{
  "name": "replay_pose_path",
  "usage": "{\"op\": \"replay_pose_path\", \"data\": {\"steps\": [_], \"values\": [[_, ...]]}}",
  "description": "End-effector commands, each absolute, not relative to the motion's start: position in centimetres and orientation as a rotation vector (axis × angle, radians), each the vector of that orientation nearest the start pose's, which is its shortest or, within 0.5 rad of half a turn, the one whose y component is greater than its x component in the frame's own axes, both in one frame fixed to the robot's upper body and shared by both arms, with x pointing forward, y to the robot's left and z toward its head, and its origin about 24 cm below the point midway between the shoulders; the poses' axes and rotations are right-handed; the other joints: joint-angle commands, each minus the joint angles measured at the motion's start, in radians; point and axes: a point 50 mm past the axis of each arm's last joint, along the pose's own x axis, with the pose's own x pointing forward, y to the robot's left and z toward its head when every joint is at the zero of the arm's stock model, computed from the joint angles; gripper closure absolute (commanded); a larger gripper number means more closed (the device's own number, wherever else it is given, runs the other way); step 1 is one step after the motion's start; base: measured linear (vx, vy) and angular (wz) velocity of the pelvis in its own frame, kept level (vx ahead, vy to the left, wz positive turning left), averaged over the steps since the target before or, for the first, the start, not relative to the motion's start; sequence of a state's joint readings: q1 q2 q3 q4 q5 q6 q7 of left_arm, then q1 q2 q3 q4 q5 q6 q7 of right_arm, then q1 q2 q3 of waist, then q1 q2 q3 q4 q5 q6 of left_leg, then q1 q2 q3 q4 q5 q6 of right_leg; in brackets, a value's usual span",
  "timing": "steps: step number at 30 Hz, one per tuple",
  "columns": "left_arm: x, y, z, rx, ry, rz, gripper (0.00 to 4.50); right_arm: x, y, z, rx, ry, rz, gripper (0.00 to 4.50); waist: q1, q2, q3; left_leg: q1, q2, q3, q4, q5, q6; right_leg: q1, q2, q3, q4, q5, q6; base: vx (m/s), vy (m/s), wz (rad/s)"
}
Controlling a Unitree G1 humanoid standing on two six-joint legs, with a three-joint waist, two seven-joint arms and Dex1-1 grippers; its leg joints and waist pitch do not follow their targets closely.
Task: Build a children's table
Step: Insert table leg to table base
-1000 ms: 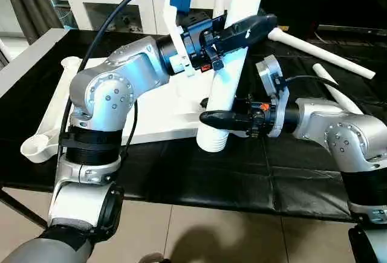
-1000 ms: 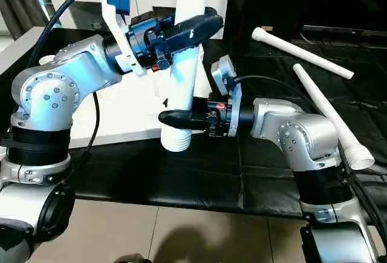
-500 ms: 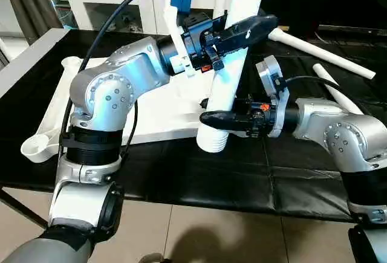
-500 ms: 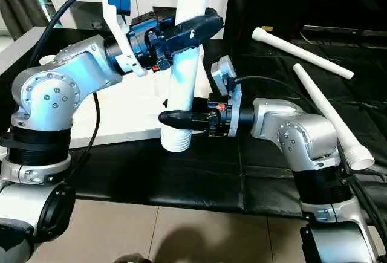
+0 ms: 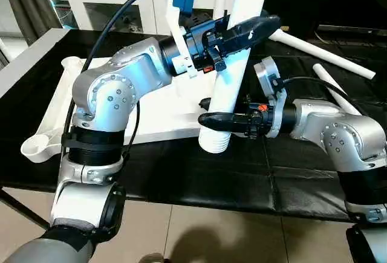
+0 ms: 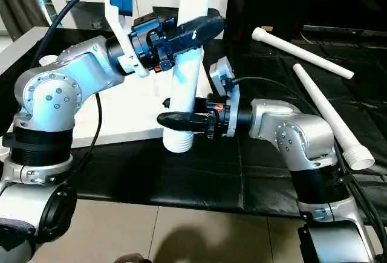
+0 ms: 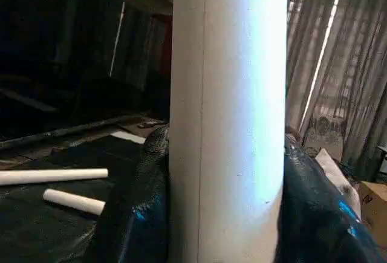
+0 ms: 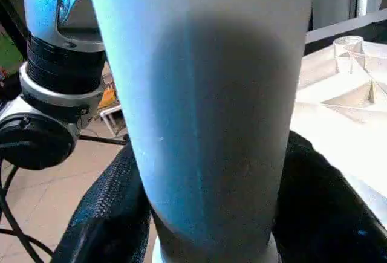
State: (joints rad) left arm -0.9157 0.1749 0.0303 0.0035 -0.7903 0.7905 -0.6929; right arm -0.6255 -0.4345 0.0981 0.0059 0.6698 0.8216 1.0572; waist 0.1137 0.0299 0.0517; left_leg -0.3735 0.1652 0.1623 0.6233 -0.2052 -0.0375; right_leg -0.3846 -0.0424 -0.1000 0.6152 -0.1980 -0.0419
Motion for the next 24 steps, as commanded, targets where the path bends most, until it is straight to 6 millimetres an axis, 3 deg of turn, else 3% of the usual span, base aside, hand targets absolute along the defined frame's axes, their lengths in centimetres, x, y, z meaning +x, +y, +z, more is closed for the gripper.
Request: {"op": "replay_pose_path", "data": {"steps": [1,2,6,17,18,24], "values": [[30.3,5.3,27.1,-0.305,-0.186,-1.387,2.73,29.7,-11.2,16.8,0.190,0.238,1.436,1.71,0.003,-0.016,-0.076,0.003,0.069,-0.023,-0.058,0.014,0.074,0.063,-0.115,0.070,-0.063,-0.104,-0.160,0.000,0.000,0.00],[30.3,5.3,27.1,-0.303,-0.186,-1.388,2.73,29.7,-11.3,16.8,0.190,0.239,1.438,2.01,0.003,-0.015,-0.076,0.003,0.068,-0.023,-0.057,0.016,0.074,0.063,-0.114,0.070,-0.063,-0.104,-0.160,0.000,0.000,0.00],[30.3,5.4,27.1,-0.299,-0.185,-1.391,2.73,29.7,-11.3,16.7,0.192,0.242,1.441,2.37,0.002,-0.015,-0.076,0.003,0.068,-0.023,-0.057,0.018,0.078,0.063,-0.114,0.069,-0.063,-0.103,-0.160,0.000,0.000,0.00],[30.6,5.4,27.3,-0.299,-0.199,-1.342,2.73,29.7,-11.3,16.4,0.200,0.244,1.423,2.52,0.003,-0.015,-0.076,0.003,0.069,-0.024,-0.057,0.020,0.077,0.062,-0.113,0.069,-0.062,-0.099,-0.161,0.000,0.000,0.00],[30.5,5.4,27.2,-0.300,-0.197,-1.345,2.17,29.8,-11.4,16.3,0.205,0.252,1.409,2.52,0.003,-0.012,-0.076,0.003,0.069,-0.024,-0.057,0.019,0.077,0.062,-0.114,0.069,-0.062,-0.100,-0.161,0.000,0.000,0.00],[29.2,5.1,28.3,-0.394,-0.247,-1.457,1.68,30.1,-11.5,16.3,0.241,0.218,1.362,2.53,0.003,-0.012,-0.077,0.002,0.069,-0.024,-0.056,0.018,0.071,0.064,-0.114,0.069,-0.060,-0.083,-0.174,0.000,0.000,0.00]]}}
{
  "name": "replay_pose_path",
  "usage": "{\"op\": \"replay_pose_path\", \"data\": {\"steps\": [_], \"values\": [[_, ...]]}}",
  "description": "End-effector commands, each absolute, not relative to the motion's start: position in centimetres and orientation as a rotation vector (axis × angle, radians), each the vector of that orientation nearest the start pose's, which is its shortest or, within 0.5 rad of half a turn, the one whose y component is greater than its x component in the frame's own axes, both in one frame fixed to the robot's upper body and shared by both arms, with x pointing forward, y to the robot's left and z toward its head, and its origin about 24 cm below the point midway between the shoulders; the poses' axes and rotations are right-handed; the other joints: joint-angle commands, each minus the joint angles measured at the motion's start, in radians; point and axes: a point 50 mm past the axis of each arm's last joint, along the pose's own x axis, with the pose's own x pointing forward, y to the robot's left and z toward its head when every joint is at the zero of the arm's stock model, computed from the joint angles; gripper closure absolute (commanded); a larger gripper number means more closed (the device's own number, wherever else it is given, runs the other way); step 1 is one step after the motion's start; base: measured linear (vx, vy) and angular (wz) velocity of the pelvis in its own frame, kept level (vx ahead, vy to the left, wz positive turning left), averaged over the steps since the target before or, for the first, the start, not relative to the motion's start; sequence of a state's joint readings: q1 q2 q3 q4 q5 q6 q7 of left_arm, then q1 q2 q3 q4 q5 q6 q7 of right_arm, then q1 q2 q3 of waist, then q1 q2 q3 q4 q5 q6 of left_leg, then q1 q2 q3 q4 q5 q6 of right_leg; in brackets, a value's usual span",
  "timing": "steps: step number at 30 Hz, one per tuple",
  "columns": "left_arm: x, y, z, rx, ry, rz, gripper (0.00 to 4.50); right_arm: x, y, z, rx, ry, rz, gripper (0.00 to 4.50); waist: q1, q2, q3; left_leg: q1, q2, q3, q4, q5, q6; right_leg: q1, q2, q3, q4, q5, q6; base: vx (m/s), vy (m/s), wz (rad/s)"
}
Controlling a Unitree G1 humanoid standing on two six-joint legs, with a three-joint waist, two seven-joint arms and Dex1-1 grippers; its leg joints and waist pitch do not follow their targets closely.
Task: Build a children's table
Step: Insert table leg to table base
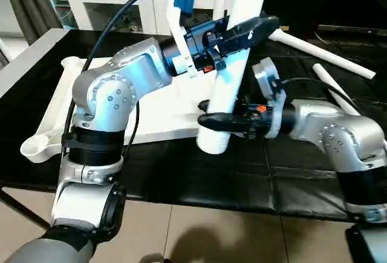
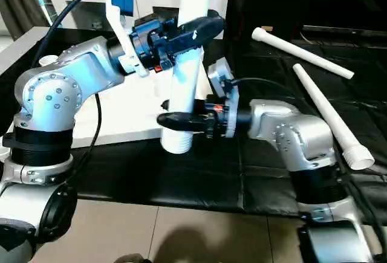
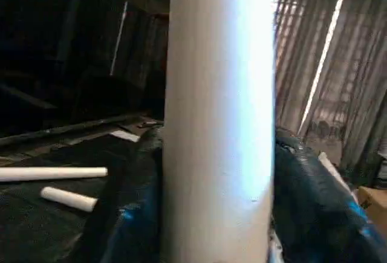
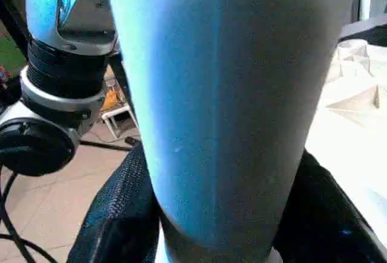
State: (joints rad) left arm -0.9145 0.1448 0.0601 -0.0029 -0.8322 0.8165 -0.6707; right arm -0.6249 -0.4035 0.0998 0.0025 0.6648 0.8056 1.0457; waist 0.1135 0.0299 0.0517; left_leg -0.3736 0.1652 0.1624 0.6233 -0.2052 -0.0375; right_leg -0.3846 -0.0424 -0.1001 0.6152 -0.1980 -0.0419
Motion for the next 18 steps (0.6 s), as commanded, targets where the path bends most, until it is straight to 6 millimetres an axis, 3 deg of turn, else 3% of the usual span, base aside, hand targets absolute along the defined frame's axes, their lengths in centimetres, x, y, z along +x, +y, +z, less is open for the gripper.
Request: {"op": "replay_pose_path", "data": {"steps": [1,4,6,13,18], "values": [[29.1,5.0,28.6,-0.427,-0.269,-1.464,1.53,30.1,-11.5,16.4,0.251,0.203,1.362,2.53,0.003,-0.013,-0.077,0.002,0.069,-0.023,-0.056,0.013,0.072,0.063,-0.116,0.070,-0.061,-0.082,-0.177,0.000,0.000,0.00],[29.1,5.0,29.0,-0.499,-0.317,-1.456,1.41,30.2,-11.4,16.4,0.260,0.183,1.358,2.53,0.004,-0.013,-0.076,0.002,0.070,-0.024,-0.057,0.011,0.077,0.064,-0.115,0.069,-0.062,-0.079,-0.183,0.000,0.000,0.00],[29.2,5.0,29.1,-0.535,-0.334,-1.443,1.07,30.2,-11.3,16.5,0.262,0.174,1.355,2.53,0.004,-0.013,-0.076,0.002,0.069,-0.023,-0.056,0.009,0.079,0.063,-0.113,0.069,-0.063,-0.089,-0.177,0.000,0.000,0.00],[29.4,5.4,30.5,-0.707,-0.417,-1.353,1.04,30.7,-11.2,17.0,0.325,0.105,1.309,2.53,0.004,-0.015,-0.077,0.000,0.068,-0.024,-0.055,0.016,0.080,0.065,-0.114,0.068,-0.065,-0.087,-0.176,0.000,0.000,0.00],[30.8,6.9,31.6,-0.776,-0.455,-1.226,1.04,31.1,-11.4,17.1,0.355,0.071,1.253,2.58,0.002,-0.016,-0.076,0.001,0.065,-0.023,-0.055,0.017,0.082,0.065,-0.110,0.068,-0.067,-0.100,-0.157,0.000,0.000,0.00]]}}
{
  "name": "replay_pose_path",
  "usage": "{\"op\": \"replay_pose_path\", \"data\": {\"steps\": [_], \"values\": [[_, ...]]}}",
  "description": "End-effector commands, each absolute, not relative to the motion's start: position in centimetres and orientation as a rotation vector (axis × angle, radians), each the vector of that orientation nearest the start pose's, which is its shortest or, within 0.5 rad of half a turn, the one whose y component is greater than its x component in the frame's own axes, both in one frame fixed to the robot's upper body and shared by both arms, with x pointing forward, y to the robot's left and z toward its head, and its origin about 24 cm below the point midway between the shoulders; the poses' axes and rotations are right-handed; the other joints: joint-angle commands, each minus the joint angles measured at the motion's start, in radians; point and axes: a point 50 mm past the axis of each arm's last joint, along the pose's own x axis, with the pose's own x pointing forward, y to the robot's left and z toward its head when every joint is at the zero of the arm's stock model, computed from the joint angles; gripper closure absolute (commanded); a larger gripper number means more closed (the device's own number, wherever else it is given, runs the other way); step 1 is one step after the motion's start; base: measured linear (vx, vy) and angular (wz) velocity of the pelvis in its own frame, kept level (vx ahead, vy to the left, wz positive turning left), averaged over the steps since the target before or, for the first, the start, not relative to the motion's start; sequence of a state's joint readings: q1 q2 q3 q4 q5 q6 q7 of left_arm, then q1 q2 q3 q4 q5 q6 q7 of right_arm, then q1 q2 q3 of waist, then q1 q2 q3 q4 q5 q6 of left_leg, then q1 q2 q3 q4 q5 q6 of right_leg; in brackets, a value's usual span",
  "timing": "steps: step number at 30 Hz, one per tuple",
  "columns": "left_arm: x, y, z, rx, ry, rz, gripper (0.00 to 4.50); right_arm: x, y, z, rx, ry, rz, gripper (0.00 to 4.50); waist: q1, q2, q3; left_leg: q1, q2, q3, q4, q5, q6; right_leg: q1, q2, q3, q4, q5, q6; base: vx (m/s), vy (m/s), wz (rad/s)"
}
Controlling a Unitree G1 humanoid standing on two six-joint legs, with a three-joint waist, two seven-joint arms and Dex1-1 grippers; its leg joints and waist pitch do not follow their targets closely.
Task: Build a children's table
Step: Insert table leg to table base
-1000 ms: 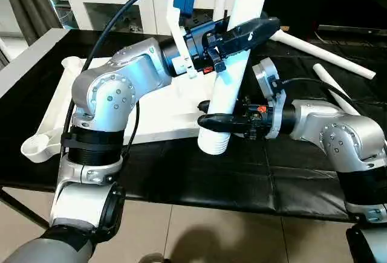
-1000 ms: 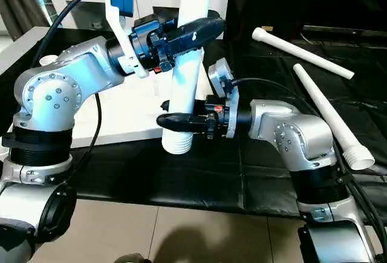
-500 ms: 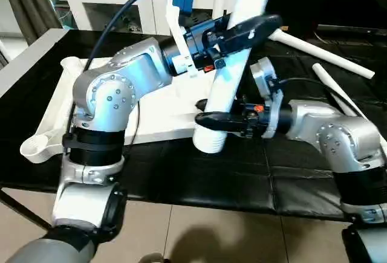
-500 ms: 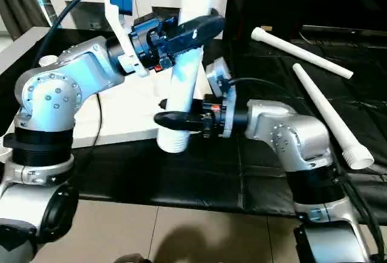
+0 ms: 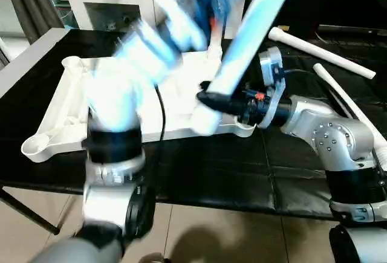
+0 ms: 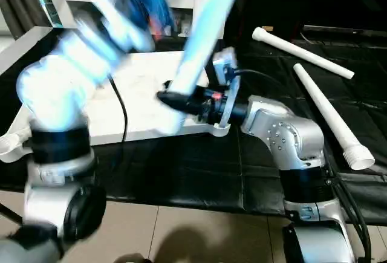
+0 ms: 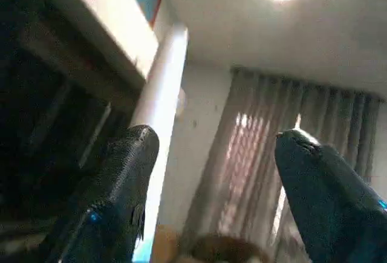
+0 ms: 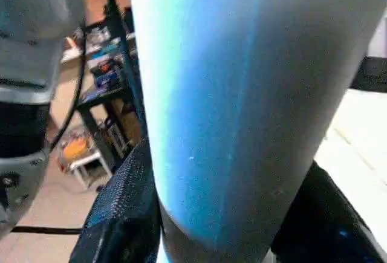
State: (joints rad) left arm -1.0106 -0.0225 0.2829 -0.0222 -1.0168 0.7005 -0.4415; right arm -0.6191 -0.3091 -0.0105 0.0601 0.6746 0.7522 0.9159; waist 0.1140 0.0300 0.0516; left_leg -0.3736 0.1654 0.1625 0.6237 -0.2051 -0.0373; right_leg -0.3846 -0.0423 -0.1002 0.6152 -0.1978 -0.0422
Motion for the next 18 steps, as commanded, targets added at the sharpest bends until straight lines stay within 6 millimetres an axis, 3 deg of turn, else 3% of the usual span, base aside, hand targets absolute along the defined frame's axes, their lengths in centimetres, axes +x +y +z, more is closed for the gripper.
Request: {"op": "replay_pose_path", "data": {"steps": [1,6,8,9,11,14,15,16,18], "values": [[31.0,7.3,31.7,-0.774,-0.459,-1.204,1.04,31.2,-11.5,17.1,0.357,0.063,1.223,2.58,0.001,-0.016,-0.076,0.002,0.066,-0.024,-0.056,0.020,0.084,0.064,-0.110,0.068,-0.066,-0.100,-0.153,0.000,0.000,0.00],[32.7,9.4,30.7,-0.677,-0.429,-1.031,1.04,31.7,-12.3,16.3,0.237,0.031,1.043,2.59,-0.003,-0.014,-0.075,0.005,0.065,-0.023,-0.058,0.023,0.067,0.061,-0.109,0.068,-0.066,-0.115,-0.128,0.000,0.000,0.00],[34.0,10.0,28.0,-0.424,-0.332,-0.869,1.04,31.6,-12.7,15.0,0.085,0.063,0.942,2.59,-0.002,-0.017,-0.076,0.006,0.068,-0.026,-0.061,0.030,0.062,0.060,-0.112,0.069,-0.067,-0.117,-0.110,0.000,0.000,0.00],[34.0,10.0,28.0,-0.424,-0.332,-0.869,1.04,31.6,-12.7,15.0,0.085,0.063,0.942,2.59,-0.008,-0.014,-0.071,0.008,0.070,-0.026,-0.062,0.025,0.052,0.053,-0.107,0.071,-0.067,-0.137,-0.077,0.000,0.000,0.00],[34.6,10.6,25.3,-0.239,-0.250,-0.766,1.04,31.3,-12.9,13.9,0.007,0.092,0.884,2.59,-0.009,-0.017,-0.075,0.007,0.069,-0.025,-0.062,0.024,0.041,0.059,-0.111,0.072,-0.068,-0.135,-0.069,0.000,0.000,0.00],[34.7,11.5,21.8,-0.159,-0.155,-0.700,1.04,30.8,-13.4,13.0,0.031,0.078,0.775,2.59,-0.011,-0.009,-0.077,0.007,0.071,-0.025,-0.063,0.031,0.038,0.056,-0.113,0.074,-0.059,-0.089,-0.097,0.000,0.000,0.00],[34.7,11.8,20.5,-0.106,-0.125,-0.682,1.04,30.7,-13.7,12.6,0.046,0.068,0.714,2.59,-0.012,-0.001,-0.078,0.007,0.072,-0.026,-0.063,0.029,0.039,0.055,-0.114,0.073,-0.055,-0.064,-0.114,0.000,0.000,0.00],[34.7,11.8,20.5,-0.106,-0.125,-0.682,1.04,30.7,-13.7,12.6,0.046,0.068,0.714,2.59,-0.013,-0.003,-0.081,0.008,0.074,-0.028,-0.063,0.036,0.041,0.055,-0.114,0.073,-0.054,-0.043,-0.116,0.000,0.000,0.00],[34.4,11.9,18.4,0.026,-0.073,-0.687,1.04,30.5,-14.3,12.0,0.054,0.061,0.622,2.59,-0.017,-0.002,-0.082,0.006,0.072,-0.028,-0.062,0.048,0.050,0.053,-0.112,0.073,-0.050,0.001,-0.134,0.000,0.000,0.00]]}}
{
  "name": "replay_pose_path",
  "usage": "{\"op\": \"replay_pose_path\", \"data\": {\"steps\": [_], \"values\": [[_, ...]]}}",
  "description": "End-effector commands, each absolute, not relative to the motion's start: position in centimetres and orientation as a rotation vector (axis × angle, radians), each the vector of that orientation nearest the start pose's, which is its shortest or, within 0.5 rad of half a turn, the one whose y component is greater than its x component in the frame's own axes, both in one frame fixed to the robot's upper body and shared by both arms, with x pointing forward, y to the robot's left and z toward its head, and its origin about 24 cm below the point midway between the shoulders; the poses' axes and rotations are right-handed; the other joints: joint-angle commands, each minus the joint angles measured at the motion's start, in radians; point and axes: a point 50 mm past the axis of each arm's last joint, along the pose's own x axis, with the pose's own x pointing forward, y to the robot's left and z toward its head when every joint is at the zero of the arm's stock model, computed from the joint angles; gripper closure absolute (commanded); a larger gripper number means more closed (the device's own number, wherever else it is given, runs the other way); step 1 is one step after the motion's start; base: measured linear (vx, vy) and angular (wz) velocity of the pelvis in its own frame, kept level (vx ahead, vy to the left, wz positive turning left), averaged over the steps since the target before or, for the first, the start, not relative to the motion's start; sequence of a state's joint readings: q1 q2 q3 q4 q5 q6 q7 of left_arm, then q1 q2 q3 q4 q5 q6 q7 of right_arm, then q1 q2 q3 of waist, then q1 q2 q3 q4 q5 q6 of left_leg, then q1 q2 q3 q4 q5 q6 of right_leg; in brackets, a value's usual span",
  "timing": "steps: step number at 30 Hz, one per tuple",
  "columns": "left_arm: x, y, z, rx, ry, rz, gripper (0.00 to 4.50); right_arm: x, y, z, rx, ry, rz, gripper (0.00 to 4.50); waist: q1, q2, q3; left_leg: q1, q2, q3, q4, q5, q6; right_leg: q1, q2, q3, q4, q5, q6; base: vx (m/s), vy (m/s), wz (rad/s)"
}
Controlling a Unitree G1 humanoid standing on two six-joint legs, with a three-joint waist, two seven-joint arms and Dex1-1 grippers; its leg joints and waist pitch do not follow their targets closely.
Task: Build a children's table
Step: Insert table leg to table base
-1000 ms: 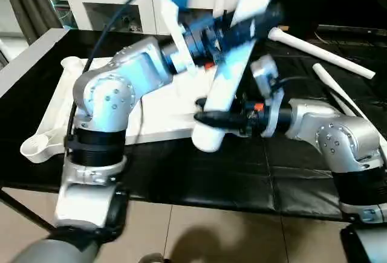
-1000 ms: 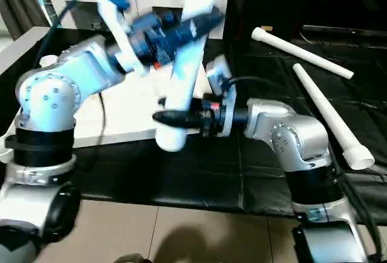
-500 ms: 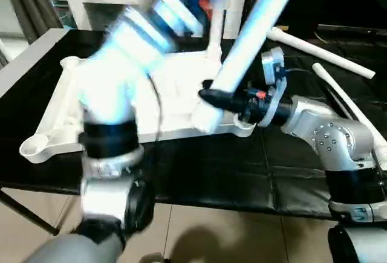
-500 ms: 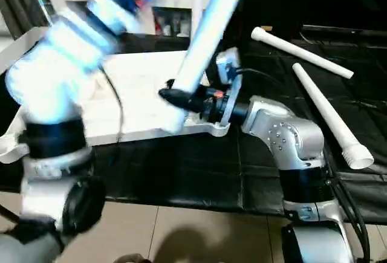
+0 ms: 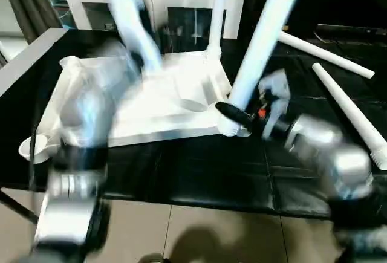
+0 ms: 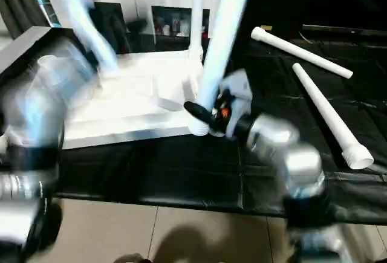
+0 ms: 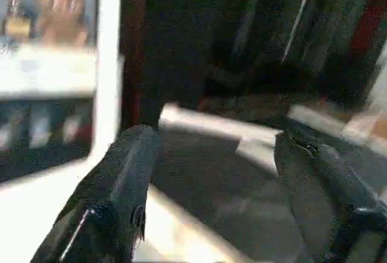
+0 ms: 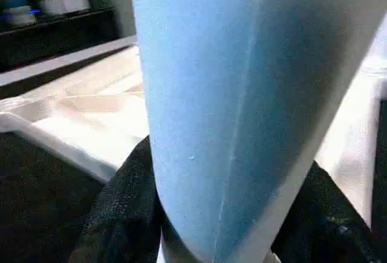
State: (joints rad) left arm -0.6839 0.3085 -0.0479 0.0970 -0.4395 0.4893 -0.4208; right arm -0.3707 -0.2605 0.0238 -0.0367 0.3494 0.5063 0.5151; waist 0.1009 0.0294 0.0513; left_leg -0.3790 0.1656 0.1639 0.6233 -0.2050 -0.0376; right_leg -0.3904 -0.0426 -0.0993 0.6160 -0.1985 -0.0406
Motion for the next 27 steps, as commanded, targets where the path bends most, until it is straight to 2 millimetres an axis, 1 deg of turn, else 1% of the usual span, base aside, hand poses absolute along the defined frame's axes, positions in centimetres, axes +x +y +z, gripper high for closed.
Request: {"op": "replay_pose_path", "data": {"steps": [1,2,3,4,5,6,7,8,9,10,11,12,14,16,17,18,19,20,21,22,23,24,25,26,27], "values": [[33.9,11.4,16.2,0.082,-0.018,-0.762,1.04,30.2,-15.1,11.5,0.047,0.057,0.536,2.59,-0.004,0.003,-0.078,0.011,0.071,-0.029,-0.063,0.040,0.052,0.057,-0.114,0.074,-0.055,-0.009,-0.135,0.000,0.000,0.00],[33.6,11.2,15.4,0.076,0.004,-0.797,1.04,30.1,-15.3,11.3,0.042,0.055,0.504,2.59,-0.005,0.006,-0.078,0.011,0.071,-0.026,-0.063,0.028,0.046,0.057,-0.114,0.075,-0.056,-0.022,-0.135,0.000,0.000,0.00],[33.5,10.9,14.4,0.110,0.031,-0.823,1.04,30.0,-15.7,11.3,0.044,0.038,0.464,2.59,-0.007,0.008,-0.078,0.013,0.070,-0.025,-0.064,0.013,0.035,0.058,-0.113,0.075,-0.056,-0.031,-0.137,0.000,0.000,0.00],[33.5,10.8,14.1,0.125,0.038,-0.829,1.04,30.0,-15.8,11.3,0.044,0.032,0.451,2.59,-0.007,0.008,-0.077,0.014,0.070,-0.025,-0.066,0.006,0.034,0.056,-0.112,0.075,-0.061,-0.041,-0.135,0.000,0.000,0.00],[33.4,10.7,13.7,0.143,0.045,-0.837,1.04,30.0,-16.0,11.3,0.045,0.026,0.435,2.59,-0.009,0.006,-0.077,0.012,0.070,-0.026,-0.068,-0.014,0.028,0.061,-0.114,0.074,-0.061,-0.051,-0.137,0.000,0.000,0.00],[33.5,10.5,12.8,0.176,0.060,-0.852,1.04,29.9,-16.4,11.3,0.052,0.017,0.395,2.59,-0.014,0.006,-0.074,0.012,0.068,-0.025,-0.069,-0.034,0.026,0.058,-0.112,0.074,-0.066,-0.071,-0.132,0.000,0.000,0.00],[33.8,10.2,11.6,0.219,0.084,-0.853,1.04,29.7,-16.9,11.3,0.058,0.013,0.340,2.59,-0.020,0.003,-0.072,0.011,0.065,-0.024,-0.070,-0.046,0.028,0.059,-0.110,0.075,-0.075,-0.097,-0.116,0.000,0.000,0.00],[33.8,10.2,11.5,0.216,0.087,-0.855,1.04,29.7,-17.0,11.3,0.057,0.013,0.338,2.59,-0.021,0.003,-0.073,0.013,0.065,-0.023,-0.070,-0.055,0.023,0.060,-0.112,0.076,-0.073,-0.108,-0.113,0.000,0.000,0.00],[34.0,10.0,10.8,0.193,0.108,-0.872,1.04,29.5,-17.3,11.1,0.051,0.017,0.314,2.59,-0.023,-0.003,-0.071,0.011,0.064,-0.022,-0.072,-0.058,0.024,0.064,-0.112,0.075,-0.077,-0.135,-0.106,0.000,0.000,0.00],[34.1,9.6,10.0,0.176,0.136,-0.898,1.04,29.2,-17.6,10.9,0.033,0.022,0.294,2.59,-0.022,0.000,-0.073,0.013,0.064,-0.024,-0.071,-0.060,0.021,0.063,-0.114,0.075,-0.076,-0.145,-0.106,0.000,0.000,0.00],[34.2,9.5,9.6,0.176,0.147,-0.913,1.04,29.0,-17.7,10.8,0.022,0.024,0.283,2.59,-0.024,-0.009,-0.070,0.012,0.063,-0.020,-0.073,-0.068,0.023,0.063,-0.113,0.075,-0.082,-0.172,-0.097,0.000,0.000,0.00],[34.1,9.3,9.2,0.175,0.165,-0.942,1.04,28.8,-17.9,10.6,0.018,0.030,0.275,2.59,-0.027,-0.009,-0.067,0.013,0.064,-0.022,-0.076,-0.090,0.024,0.062,-0.116,0.075,-0.087,-0.217,-0.089,0.000,0.000,0.00],[34.0,9.1,8.2,0.232,0.208,-0.990,1.04,28.6,-18.0,10.5,0.024,0.036,0.266,2.59,-0.029,-0.011,-0.066,0.016,0.064,-0.021,-0.076,-0.096,0.027,0.058,-0.115,0.076,-0.090,-0.235,-0.087,0.000,0.000,0.00],[33.9,8.9,7.5,0.261,0.244,-1.049,1.04,28.5,-17.9,10.4,0.029,0.042,0.267,2.59,-0.035,-0.010,-0.067,0.015,0.065,-0.022,-0.076,-0.090,0.032,0.059,-0.115,0.078,-0.086,-0.223,-0.091,0.000,0.000,0.00],[34.3,9.0,7.2,0.290,0.264,-1.052,1.04,28.6,-17.9,10.5,0.028,0.043,0.270,2.59,-0.037,-0.008,-0.067,0.015,0.063,-0.022,-0.076,-0.089,0.035,0.059,-0.115,0.078,-0.089,-0.222,-0.092,0.000,0.000,0.00],[34.5,9.1,7.2,0.303,0.269,-1.049,1.04,28.6,-17.9,10.5,0.027,0.042,0.272,2.59,-0.040,-0.009,-0.066,0.015,0.060,-0.019,-0.075,-0.092,0.038,0.058,-0.113,0.078,-0.093,-0.226,-0.089,0.000,0.000,0.00],[34.8,9.2,7.1,0.321,0.276,-1.041,1.04,28.7,-17.8,10.6,0.024,0.040,0.278,2.59,-0.043,-0.002,-0.068,0.014,0.062,-0.023,-0.074,-0.085,0.041,0.061,-0.115,0.077,-0.088,-0.203,-0.099,0.000,0.000,0.00],[35.1,9.3,7.1,0.323,0.283,-1.039,1.04,28.7,-17.8,10.6,0.019,0.039,0.283,2.59,-0.045,-0.004,-0.068,0.014,0.060,-0.022,-0.074,-0.087,0.043,0.061,-0.113,0.076,-0.091,-0.200,-0.099,0.000,0.000,0.00],[35.4,9.4,7.1,0.322,0.294,-1.034,1.04,28.8,-17.8,10.7,0.016,0.038,0.285,2.59,-0.044,0.000,-0.071,0.014,0.063,-0.025,-0.073,-0.081,0.044,0.065,-0.118,0.077,-0.085,-0.176,-0.111,0.000,0.000,0.00],[35.7,9.5,7.1,0.315,0.313,-1.034,1.04,28.8,-17.8,10.7,0.015,0.038,0.286,2.59,-0.046,-0.003,-0.069,0.013,0.062,-0.023,-0.073,-0.082,0.048,0.064,-0.117,0.076,-0.089,-0.173,-0.114,0.000,0.000,0.00],[35.9,9.6,7.0,0.306,0.338,-1.034,1.04,28.7,-17.8,10.7,0.014,0.038,0.287,2.59,-0.045,-0.002,-0.069,0.016,0.060,-0.021,-0.072,-0.085,0.051,0.063,-0.116,0.076,-0.091,-0.174,-0.120,0.000,0.000,0.00],[36.0,9.7,7.0,0.305,0.341,-1.034,1.04,28.7,-17.8,10.7,0.013,0.038,0.287,2.59,-0.043,-0.001,-0.071,0.015,0.061,-0.022,-0.072,-0.083,0.052,0.066,-0.118,0.076,-0.089,-0.172,-0.125,0.000,0.000,0.00],[36.1,9.7,7.0,0.309,0.349,-1.033,1.04,28.7,-17.8,10.7,0.009,0.038,0.287,2.59,-0.042,-0.001,-0.072,0.015,0.064,-0.024,-0.072,-0.079,0.052,0.067,-0.121,0.076,-0.085,-0.158,-0.132,0.000,0.000,0.00],[36.7,9.9,7.1,0.339,0.354,-0.999,1.04,28.6,-17.8,10.7,0.006,0.037,0.285,2.59,-0.044,0.008,-0.073,0.016,0.066,-0.026,-0.071,-0.076,0.059,0.064,-0.117,0.074,-0.086,-0.122,-0.146,0.000,0.000,0.00],[36.9,10.0,7.2,0.356,0.354,-0.986,1.04,28.5,-17.8,10.7,0.005,0.038,0.283,2.59,-0.044,0.009,-0.074,0.016,0.065,-0.026,-0.070,-0.076,0.061,0.065,-0.116,0.074,-0.084,-0.106,-0.150,0.000,0.000,0.00]]}}
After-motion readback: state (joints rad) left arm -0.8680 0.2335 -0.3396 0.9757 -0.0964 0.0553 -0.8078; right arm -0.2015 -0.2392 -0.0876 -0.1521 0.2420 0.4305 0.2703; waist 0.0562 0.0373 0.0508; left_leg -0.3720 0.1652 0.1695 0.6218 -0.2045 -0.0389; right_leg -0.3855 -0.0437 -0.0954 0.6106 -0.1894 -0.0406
